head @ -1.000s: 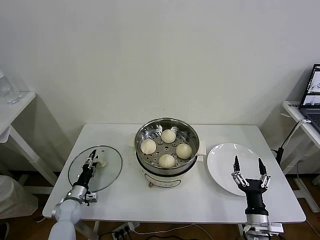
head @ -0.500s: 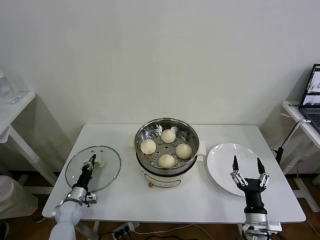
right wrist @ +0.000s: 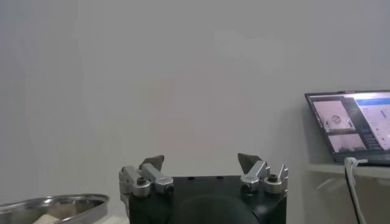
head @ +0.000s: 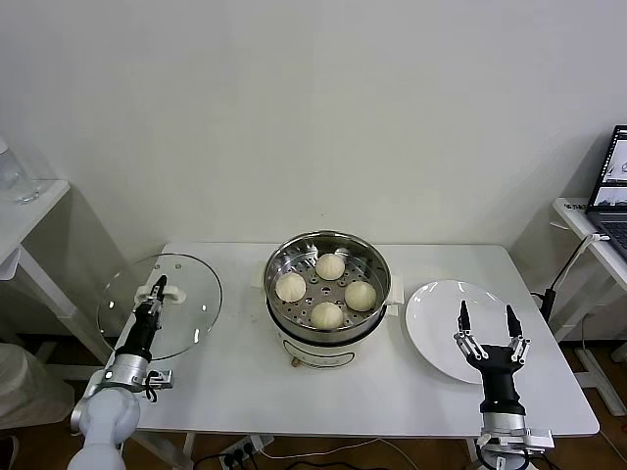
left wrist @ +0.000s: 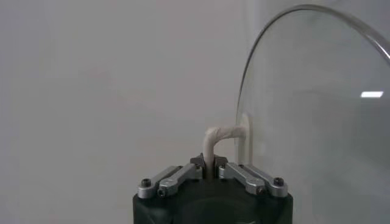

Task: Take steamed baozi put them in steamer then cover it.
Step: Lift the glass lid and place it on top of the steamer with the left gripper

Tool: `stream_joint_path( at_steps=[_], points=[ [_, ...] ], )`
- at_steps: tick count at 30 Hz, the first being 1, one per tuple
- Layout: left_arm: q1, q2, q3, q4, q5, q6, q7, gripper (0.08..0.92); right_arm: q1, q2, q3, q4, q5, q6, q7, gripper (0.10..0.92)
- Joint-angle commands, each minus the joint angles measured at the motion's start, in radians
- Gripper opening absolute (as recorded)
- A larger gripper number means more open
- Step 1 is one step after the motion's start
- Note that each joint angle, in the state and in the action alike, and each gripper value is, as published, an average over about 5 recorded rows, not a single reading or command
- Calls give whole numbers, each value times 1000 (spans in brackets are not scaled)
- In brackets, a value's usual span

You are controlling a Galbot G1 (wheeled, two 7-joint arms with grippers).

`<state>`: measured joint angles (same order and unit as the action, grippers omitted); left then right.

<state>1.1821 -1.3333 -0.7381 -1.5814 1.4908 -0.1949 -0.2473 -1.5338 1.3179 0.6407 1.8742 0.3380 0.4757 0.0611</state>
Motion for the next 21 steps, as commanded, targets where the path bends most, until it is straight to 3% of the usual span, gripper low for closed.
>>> stream_joint_path(
  at_steps=[1,6,10,21],
  points=[
    [140,112,123,-445,-161,212,202,194,15,0,-2,-14,2,0,-1,823],
    [95,195,260,-568,-231,433,354,194,22,1,1,-27,1,8,-3,823],
    [30,231,400,-593,-233,579,447,194,22,4,8,-34,0,15,-4,823],
    [-215,191,801,-521,-99,772,601,194,5,26,30,-25,-14,25,-6,823]
  ],
)
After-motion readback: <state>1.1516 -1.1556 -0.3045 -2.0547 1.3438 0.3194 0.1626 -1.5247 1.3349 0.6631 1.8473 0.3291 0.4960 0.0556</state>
